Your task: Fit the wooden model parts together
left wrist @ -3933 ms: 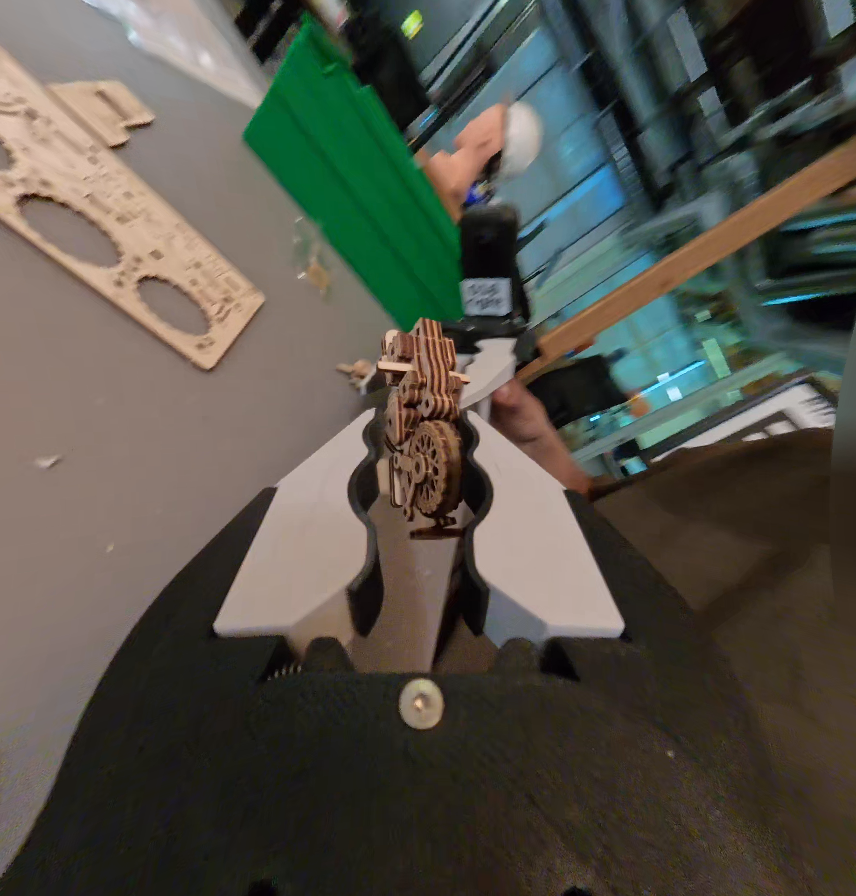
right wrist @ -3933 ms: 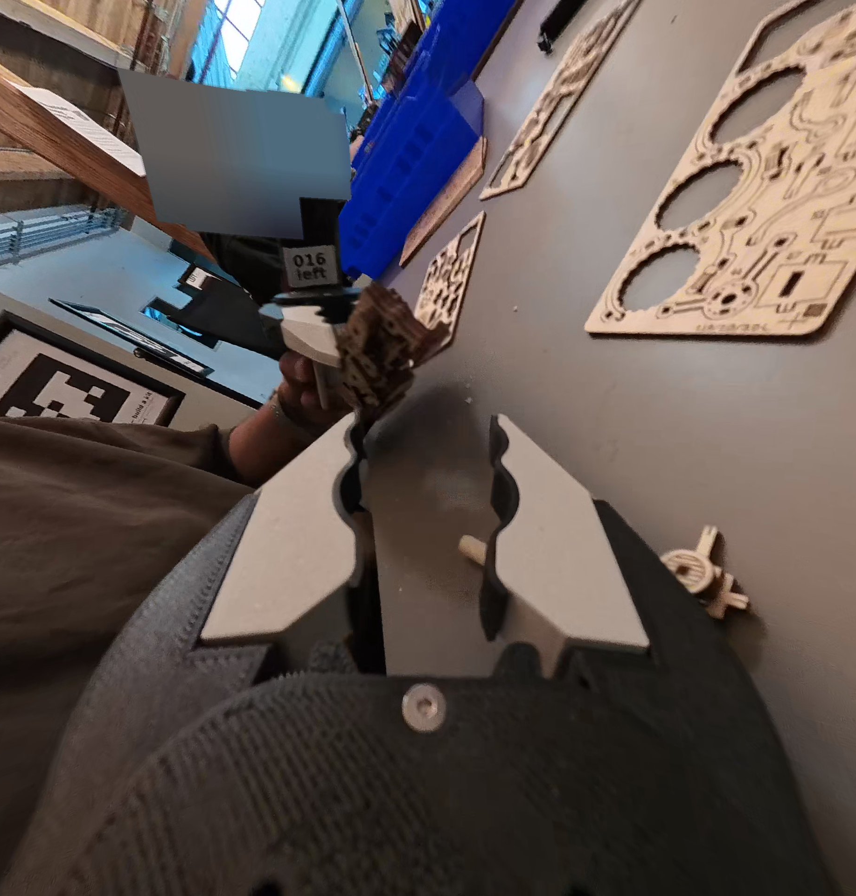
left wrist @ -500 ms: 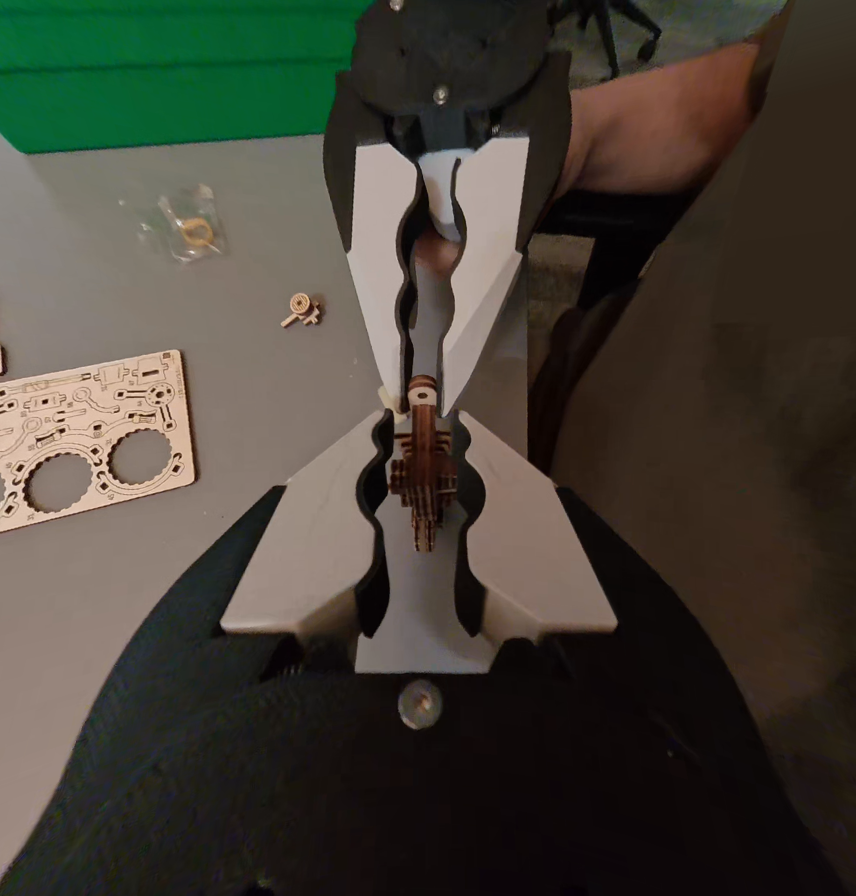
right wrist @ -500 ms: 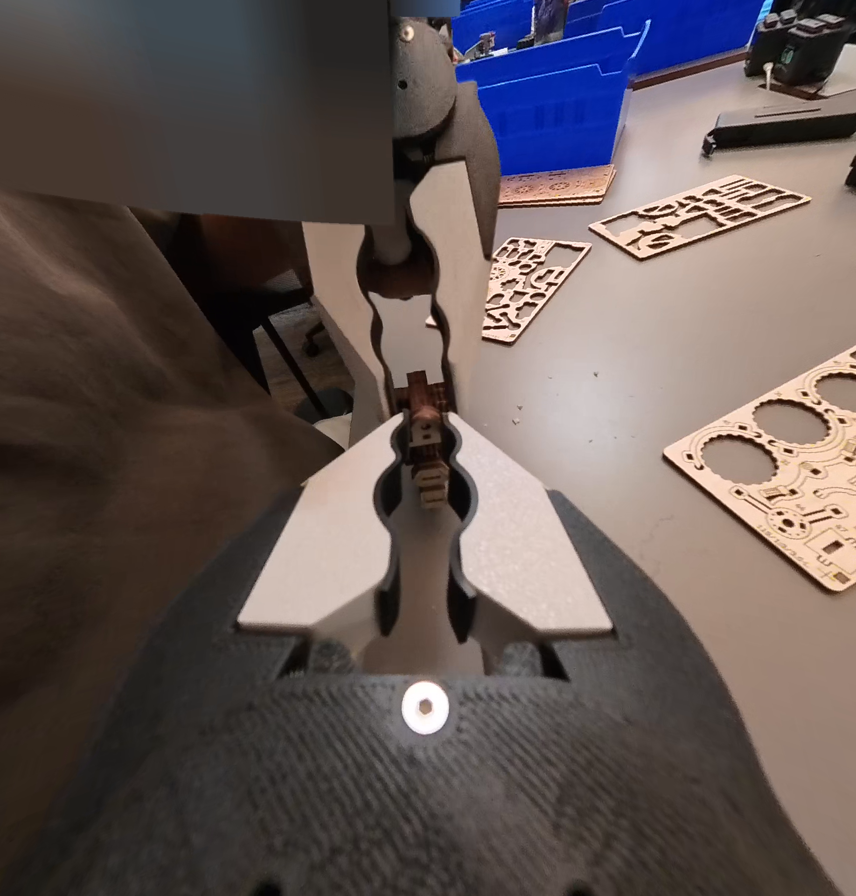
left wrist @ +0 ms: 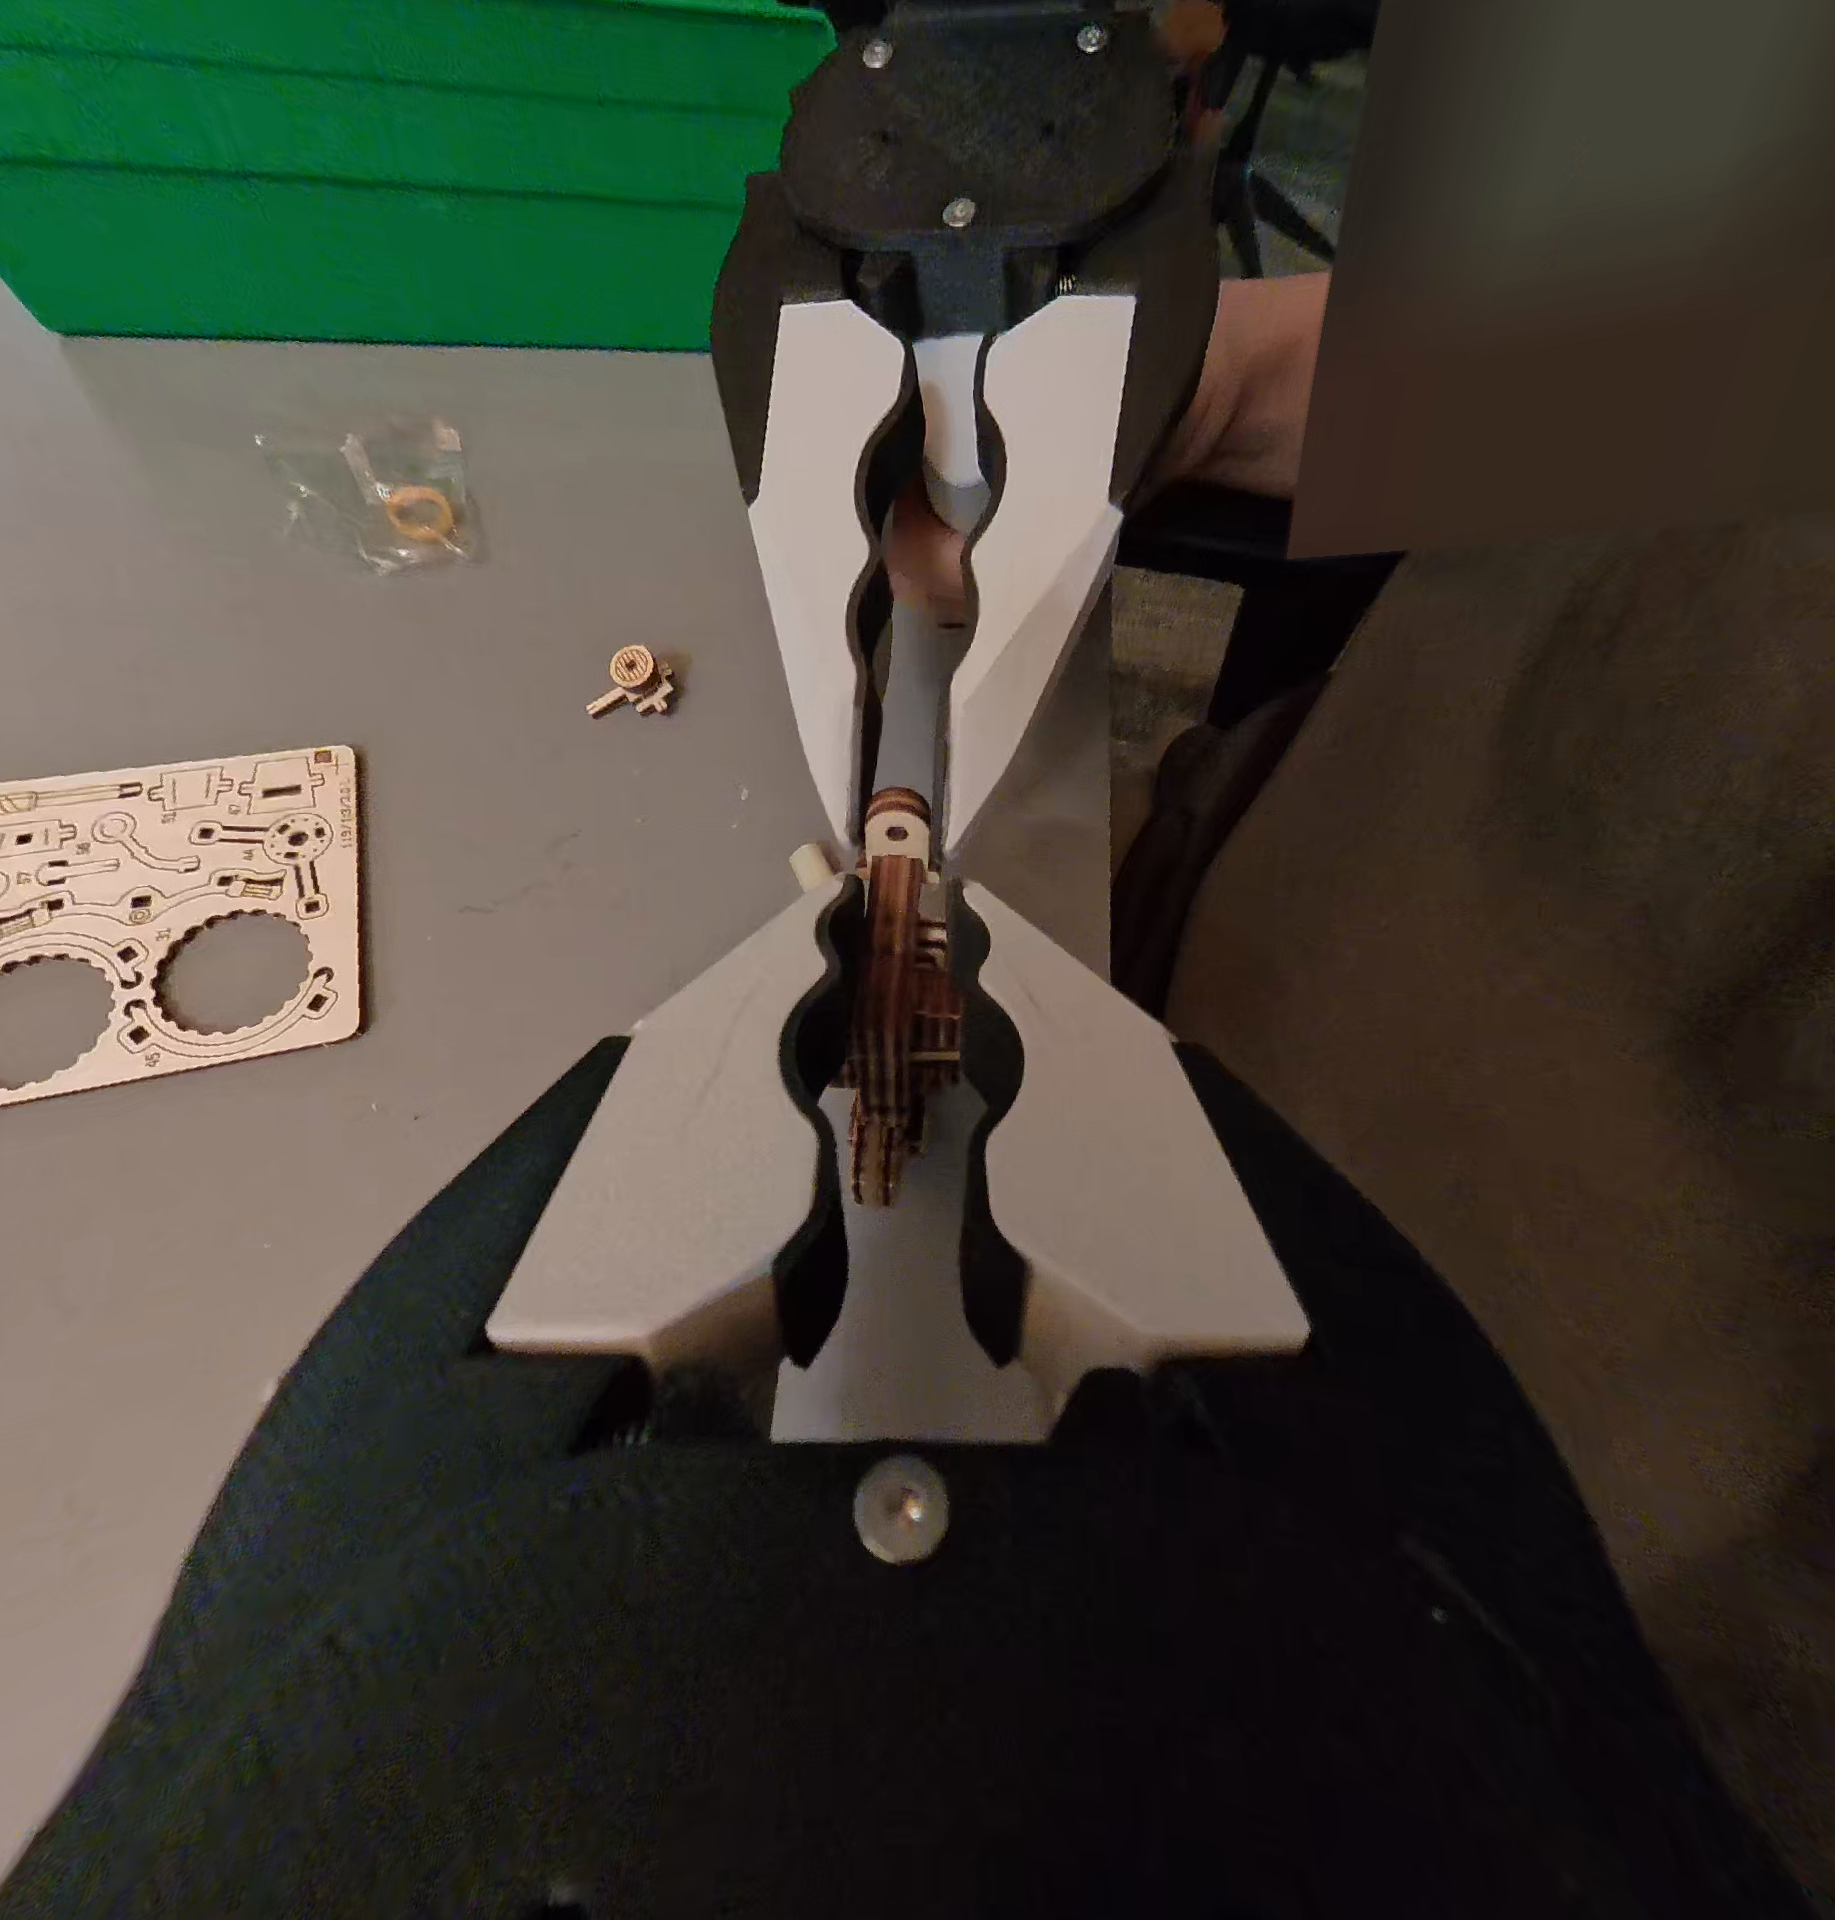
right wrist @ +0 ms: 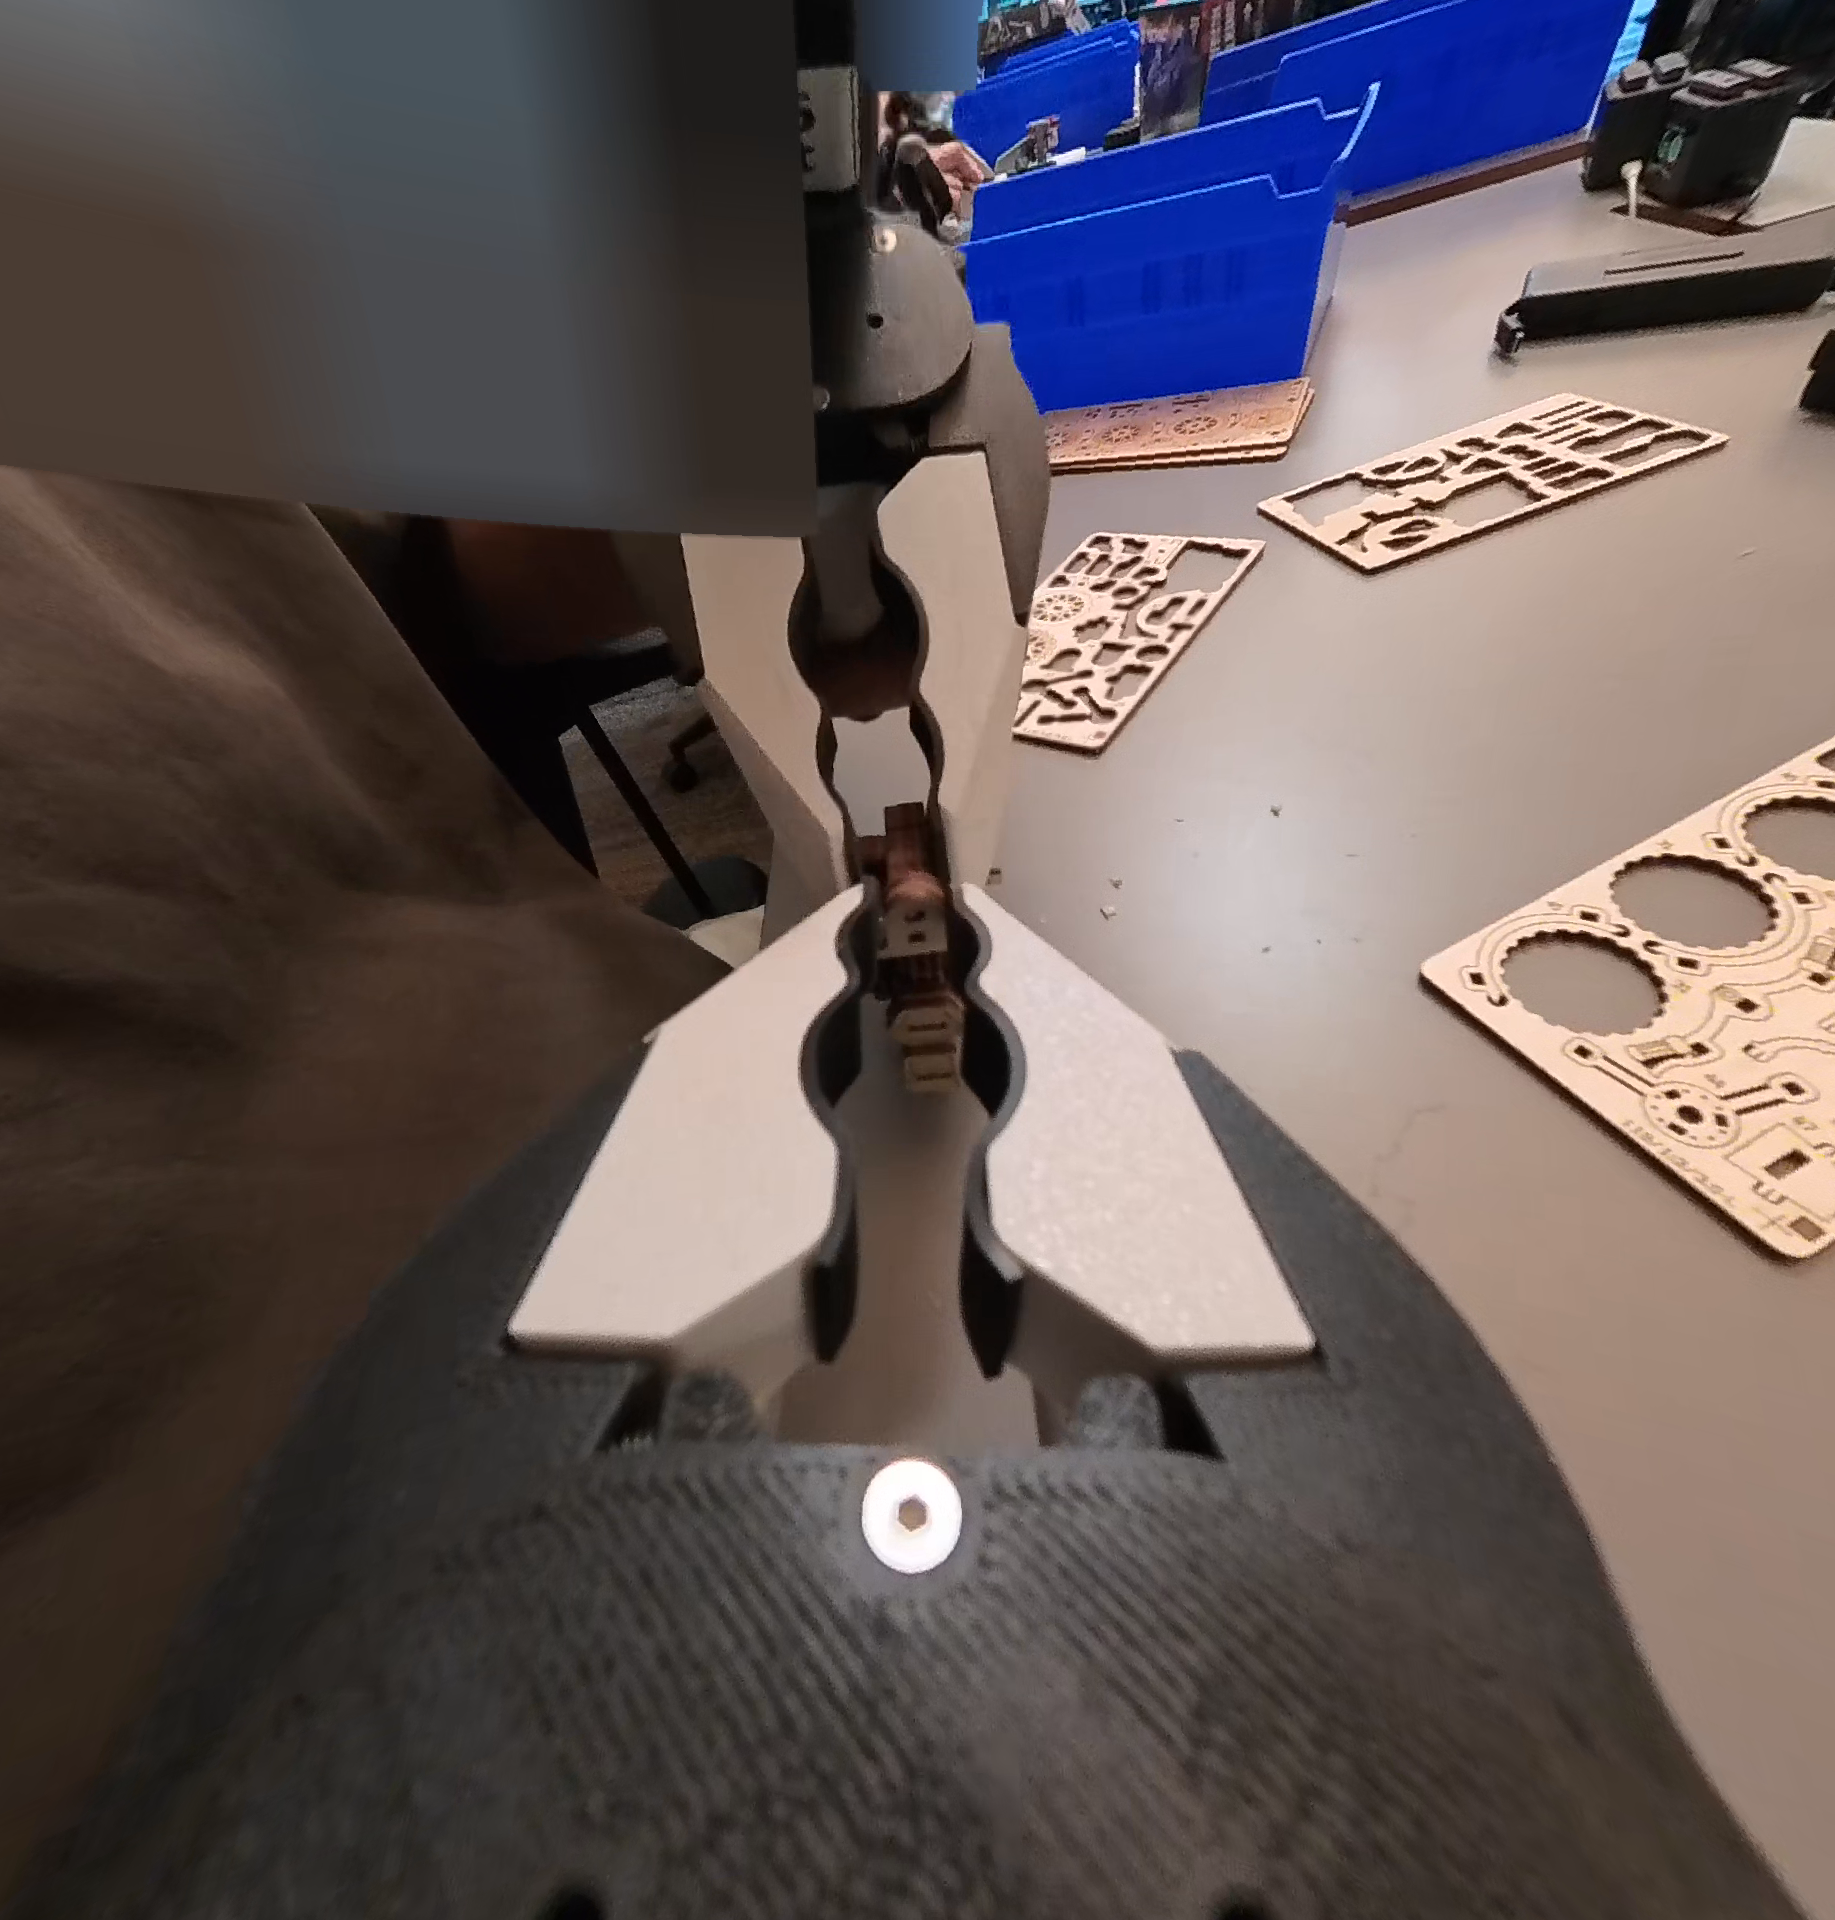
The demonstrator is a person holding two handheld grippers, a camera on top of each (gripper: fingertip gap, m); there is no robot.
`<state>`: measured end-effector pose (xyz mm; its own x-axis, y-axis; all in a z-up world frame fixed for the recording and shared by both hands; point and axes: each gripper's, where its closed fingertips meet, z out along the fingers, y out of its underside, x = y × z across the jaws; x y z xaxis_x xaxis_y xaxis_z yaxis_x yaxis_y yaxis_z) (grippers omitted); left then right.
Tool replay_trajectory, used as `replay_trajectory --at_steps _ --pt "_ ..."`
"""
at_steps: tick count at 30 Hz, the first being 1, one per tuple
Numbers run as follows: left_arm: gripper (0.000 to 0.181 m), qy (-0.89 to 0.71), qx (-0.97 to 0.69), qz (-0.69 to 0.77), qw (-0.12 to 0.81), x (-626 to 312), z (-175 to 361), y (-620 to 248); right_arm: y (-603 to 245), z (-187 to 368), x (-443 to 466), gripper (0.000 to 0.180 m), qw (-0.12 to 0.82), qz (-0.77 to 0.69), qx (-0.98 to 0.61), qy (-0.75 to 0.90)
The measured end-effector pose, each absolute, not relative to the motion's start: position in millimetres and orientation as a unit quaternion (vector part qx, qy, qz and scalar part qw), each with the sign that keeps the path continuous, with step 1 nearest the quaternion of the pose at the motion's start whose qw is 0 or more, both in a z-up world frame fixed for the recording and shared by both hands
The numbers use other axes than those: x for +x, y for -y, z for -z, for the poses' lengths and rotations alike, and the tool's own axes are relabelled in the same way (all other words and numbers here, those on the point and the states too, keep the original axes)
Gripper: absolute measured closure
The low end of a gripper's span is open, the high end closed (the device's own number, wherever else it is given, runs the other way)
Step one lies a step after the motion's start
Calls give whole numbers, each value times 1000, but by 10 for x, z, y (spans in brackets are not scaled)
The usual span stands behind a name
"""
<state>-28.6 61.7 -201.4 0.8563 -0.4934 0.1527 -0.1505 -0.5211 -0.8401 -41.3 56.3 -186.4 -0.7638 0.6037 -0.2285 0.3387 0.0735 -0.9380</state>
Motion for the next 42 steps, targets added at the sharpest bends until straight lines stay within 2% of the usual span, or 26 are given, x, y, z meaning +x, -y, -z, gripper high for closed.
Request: replay_trajectory --at_steps 10,21,30,36,40,42 --pt "169 -163 -835 219 478 -316 1992 -570 -534 1856 -423 170 104 -606 -324 719" --pt "160 -160 -831 220 485 -331 1981 -568 -524 1854 -410 170 104 -605 -322 721" --pt "174 -170 -824 220 493 -324 1953 -553 -524 1855 -406 170 105 -604 -322 721" --pt "174 -180 -820 209 501 -322 1955 -558 -526 1856 -405 170 103 -605 -324 720" --pt "174 -183 -817 202 508 -338 1956 -556 -604 1859 -415 154 111 -596 -331 723" --pt "174 -182 -816 195 514 -363 1953 -562 -794 1864 -456 153 141 -578 -347 725"
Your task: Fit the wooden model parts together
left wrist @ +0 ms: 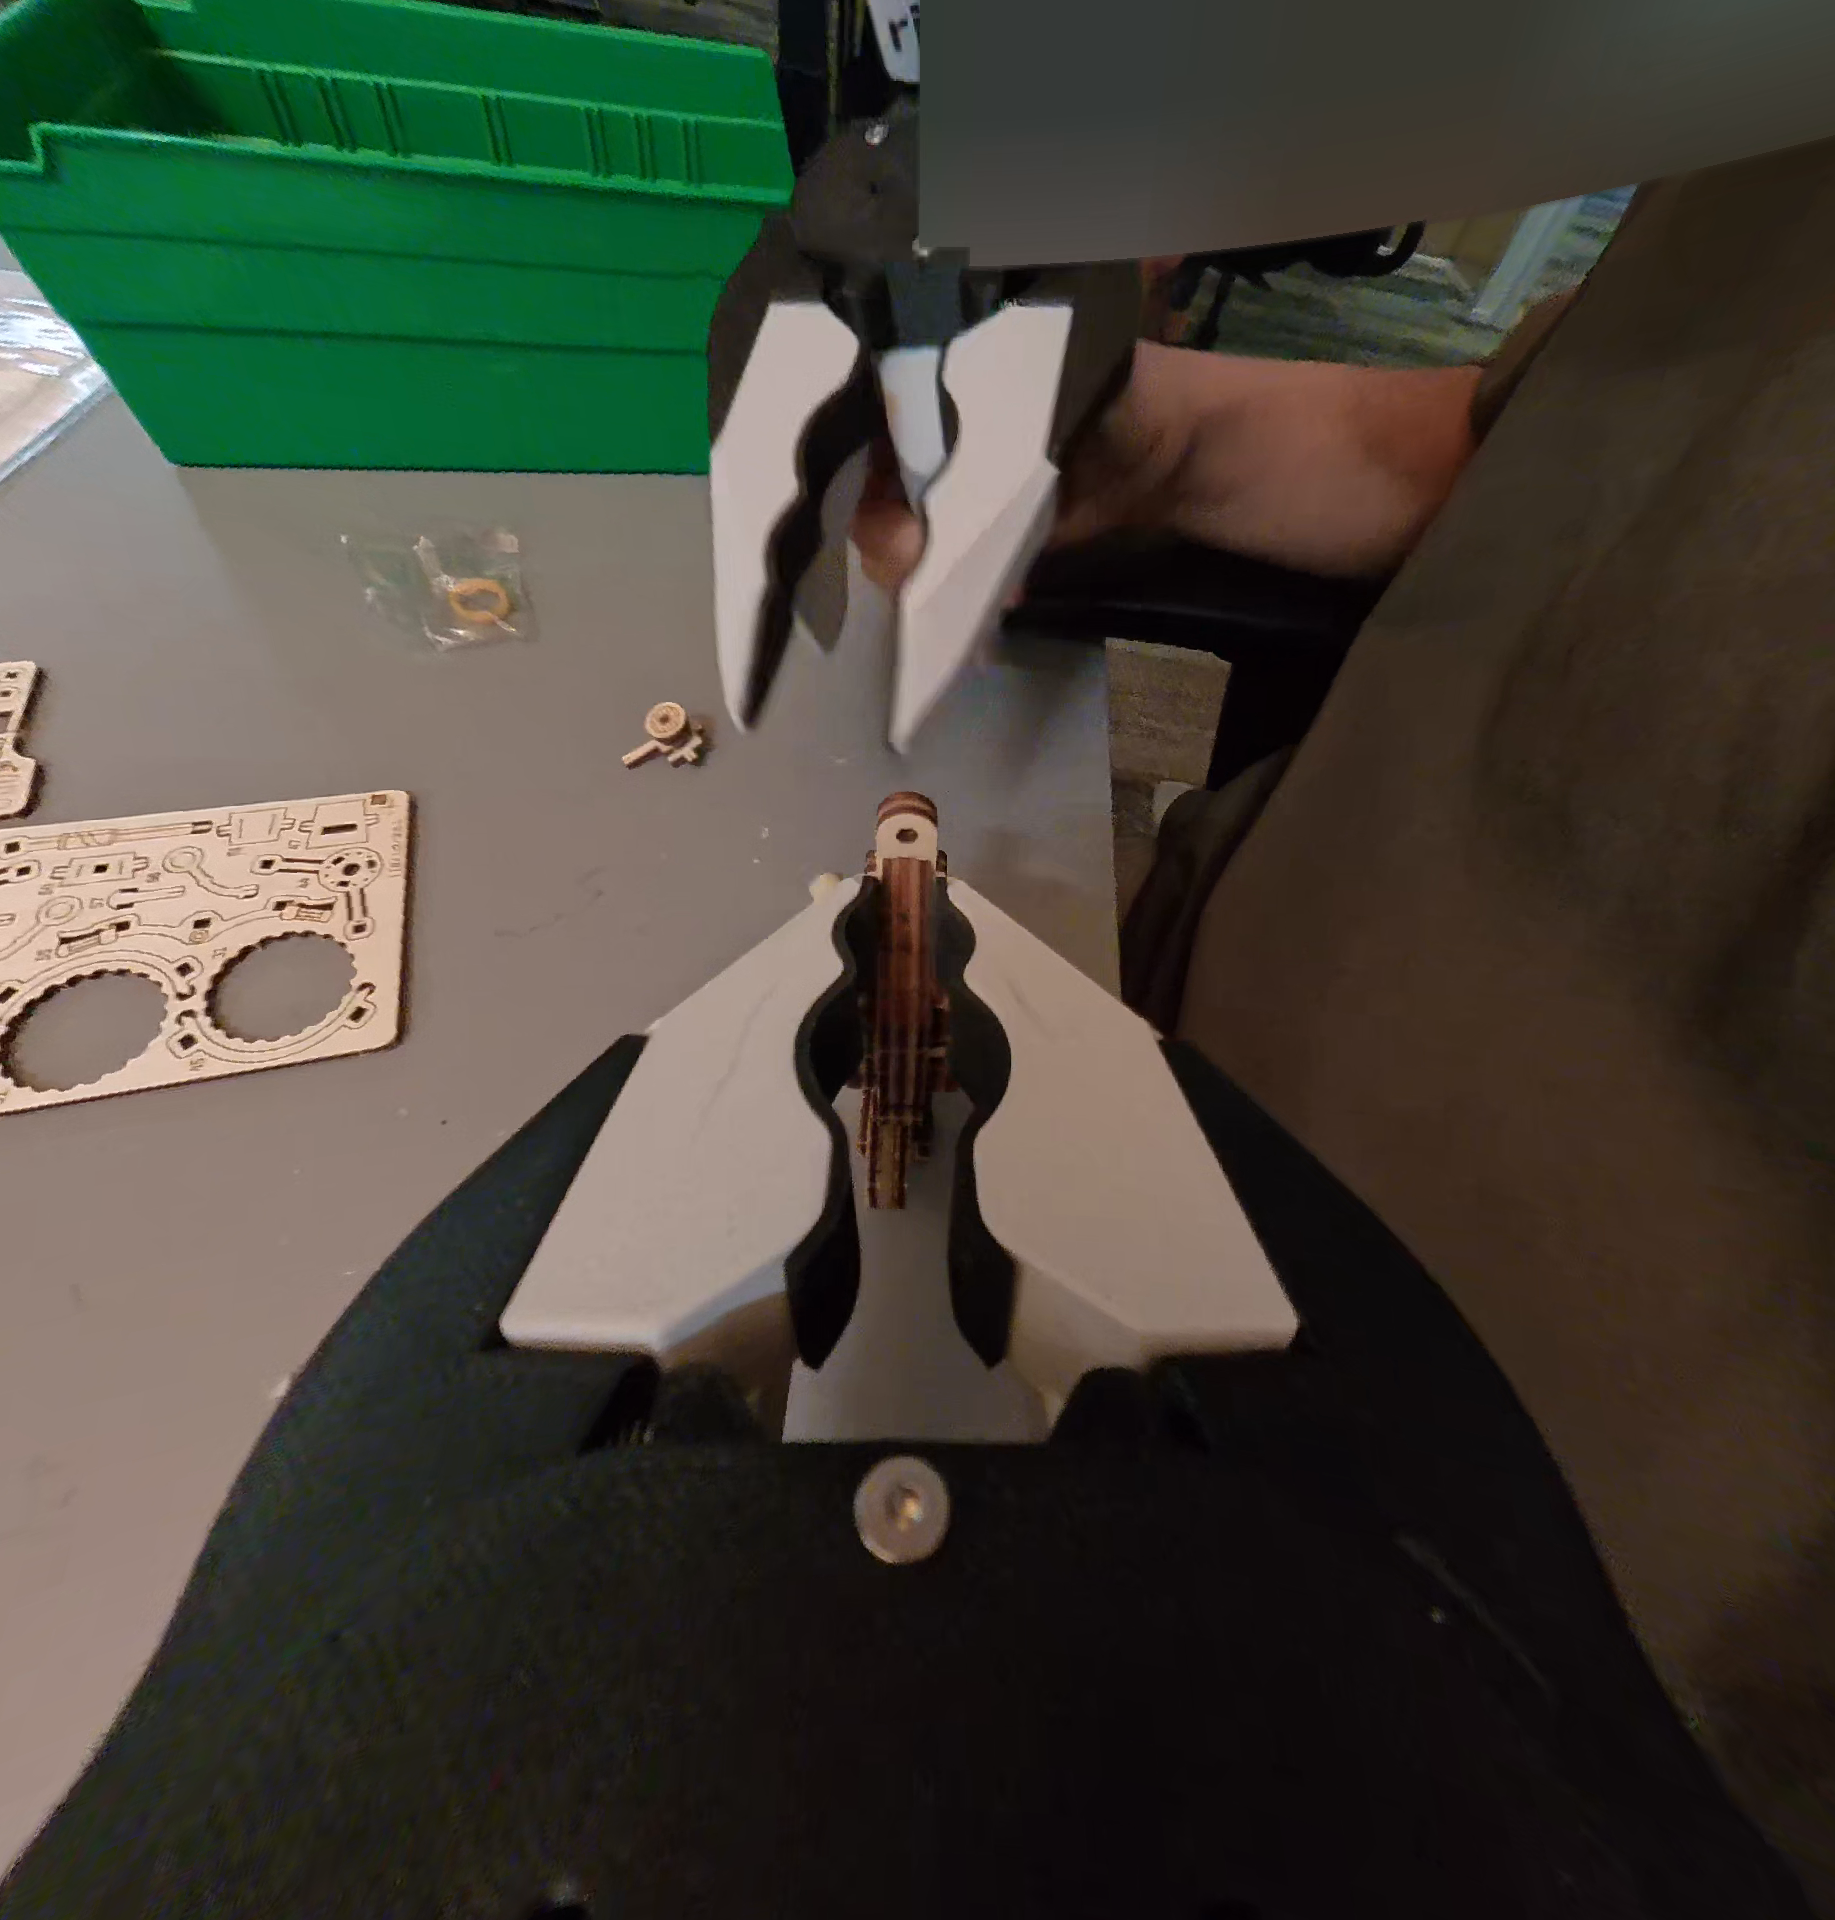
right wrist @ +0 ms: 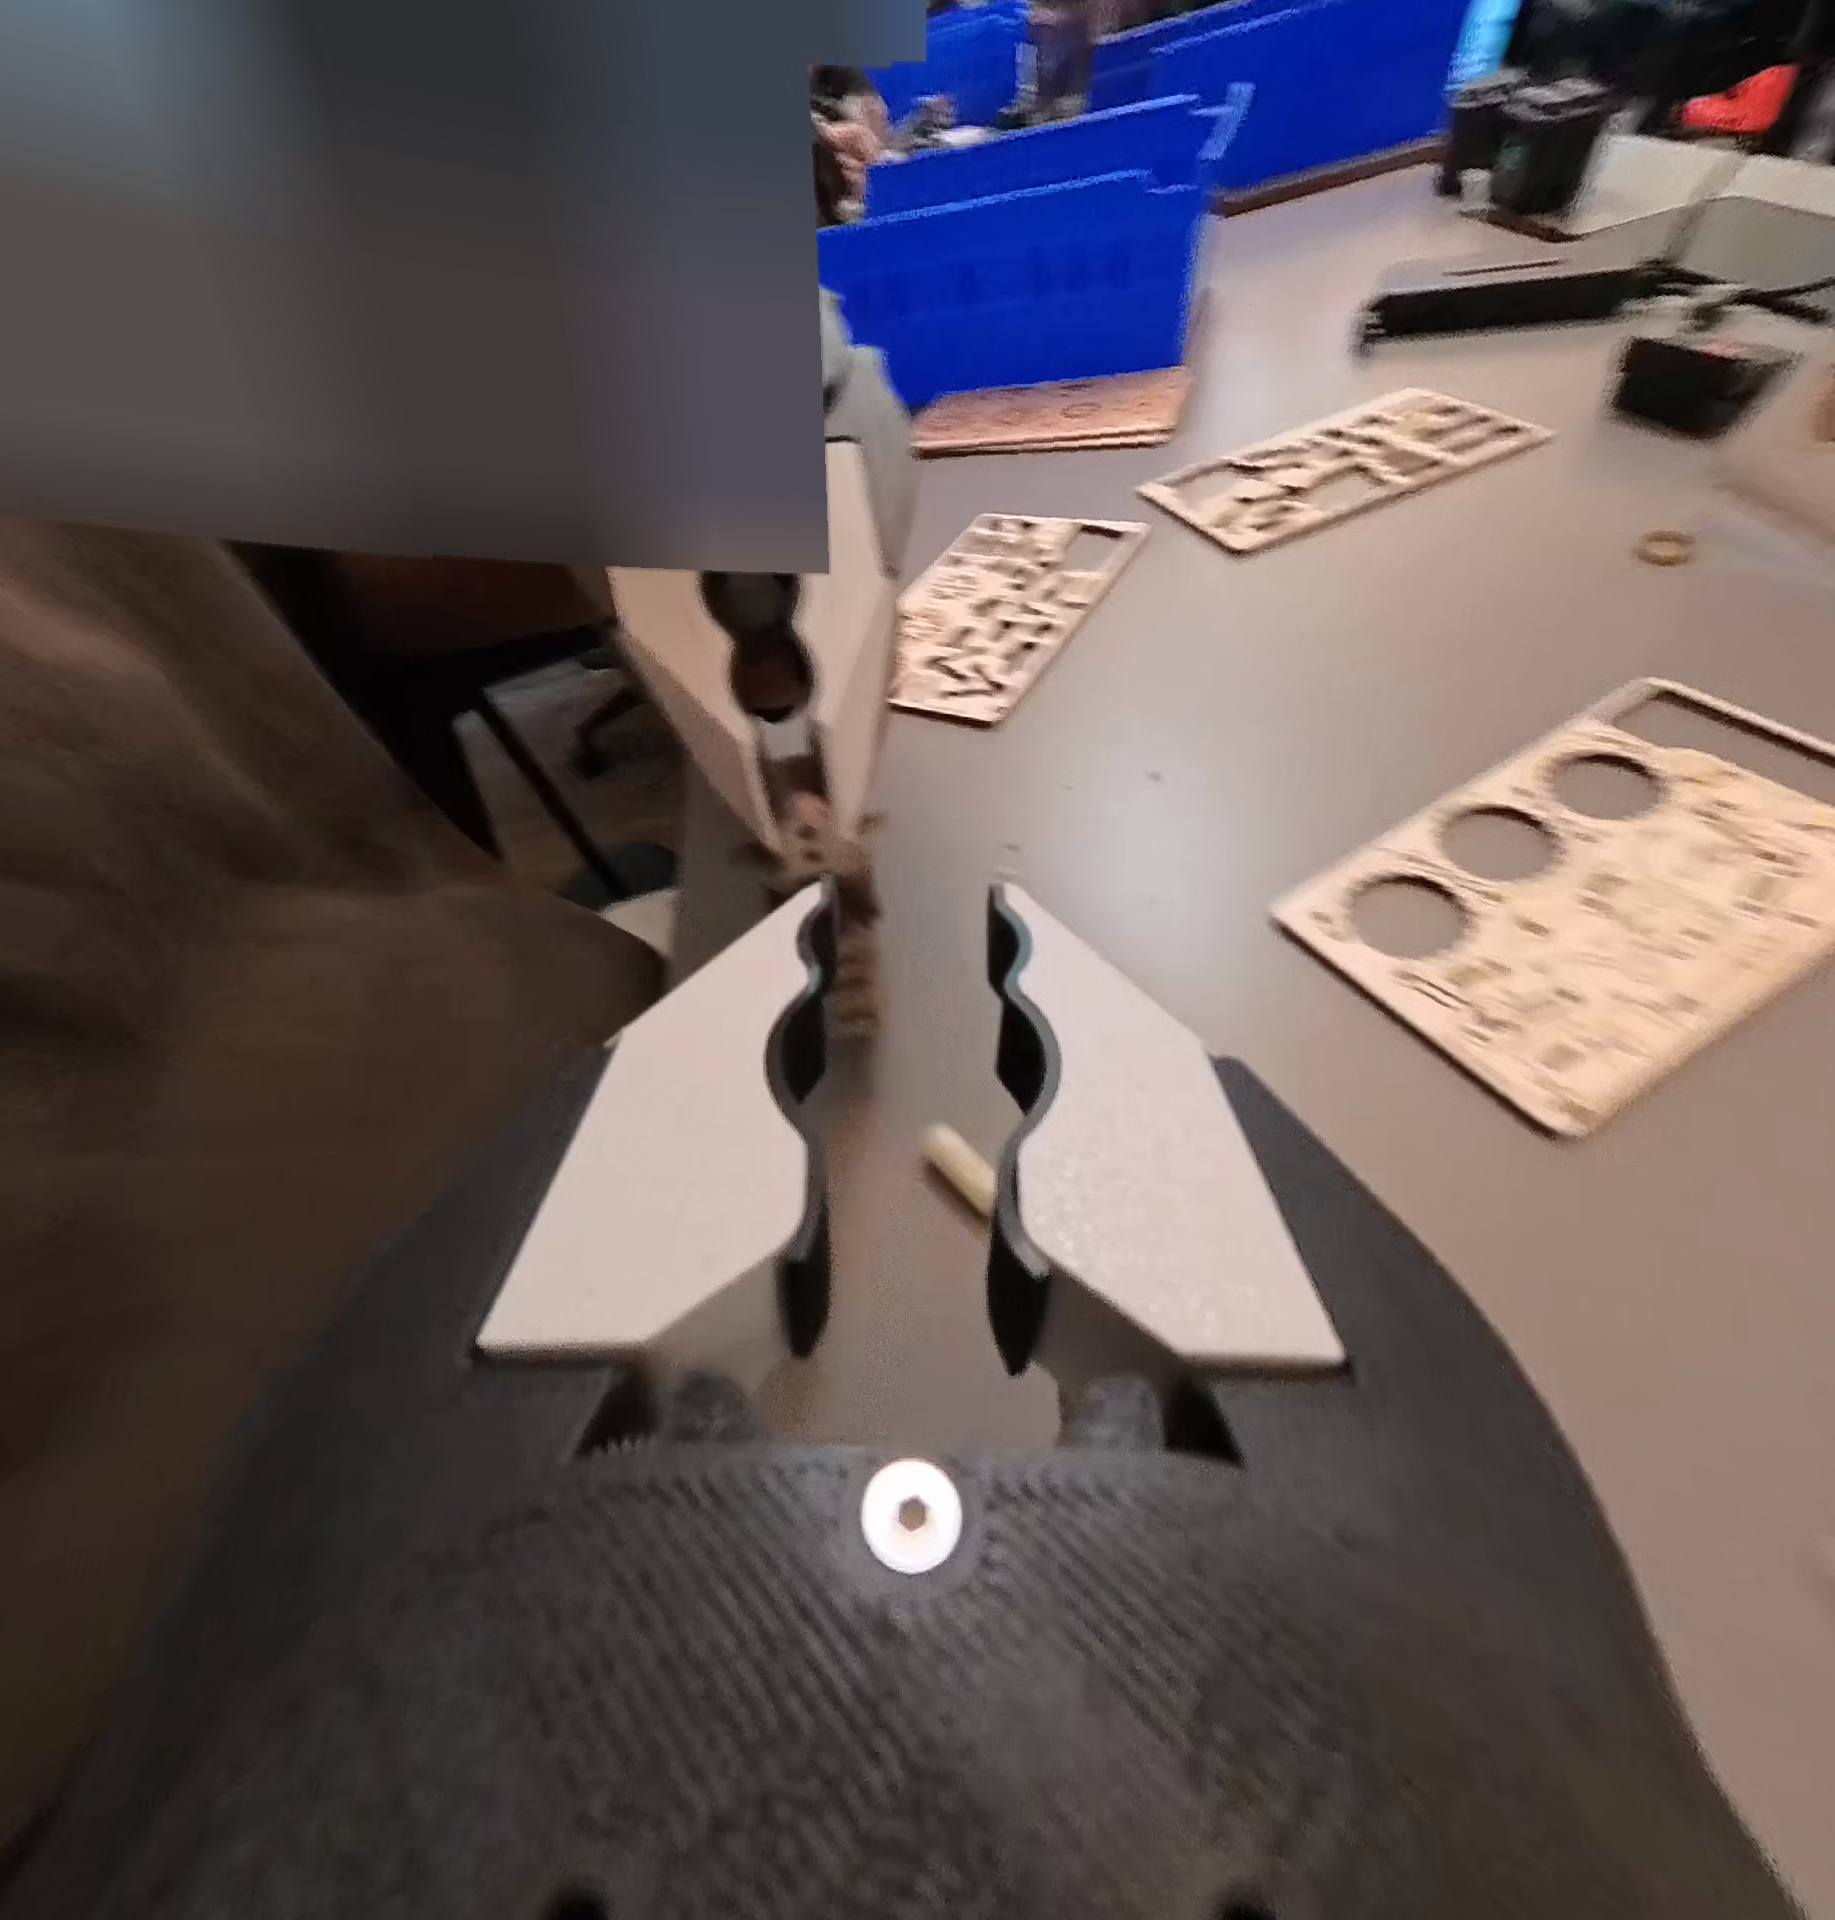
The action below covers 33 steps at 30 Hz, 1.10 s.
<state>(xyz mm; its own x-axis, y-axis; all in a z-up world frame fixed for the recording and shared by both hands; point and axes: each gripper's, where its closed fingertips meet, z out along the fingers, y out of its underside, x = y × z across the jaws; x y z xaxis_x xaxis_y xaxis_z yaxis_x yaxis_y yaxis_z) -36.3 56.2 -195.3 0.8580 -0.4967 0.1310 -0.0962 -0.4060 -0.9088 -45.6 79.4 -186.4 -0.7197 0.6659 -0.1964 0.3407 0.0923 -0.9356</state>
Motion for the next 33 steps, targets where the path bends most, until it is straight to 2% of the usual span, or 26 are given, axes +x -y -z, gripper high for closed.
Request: replay_trajectory --at_steps 5,11,15,18,21,24,26,33 --pt "174 -158 -809 186 534 -465 1944 -609 -1697 2257 -552 152 228 -420 -468 743" --pt "175 -116 -798 200 556 -596 1932 -649 -1873 2696 -491 151 191 -324 -520 767" --pt "175 -106 -790 216 564 -627 1927 -644 -1901 2771 -521 161 198 -299 -524 772" --pt "175 -101 -784 231 567 -636 1922 -636 -1856 2748 -561 161 204 -308 -519 771" --pt "174 -101 -778 244 570 -621 1910 -627 -1558 2486 -620 162 207 -391 -473 762" --pt "175 -110 -768 262 574 -577 1874 -606 -1012 1993 -546 162 150 -540 -384 734" --pt "175 -123 -768 261 572 -562 1869 -593 -771 1795 -439 162 97 -591 -332 729" --pt "175 -157 -763 283 560 -490 1842 -540 -641 1754 -396 163 36 -570 -256 780"
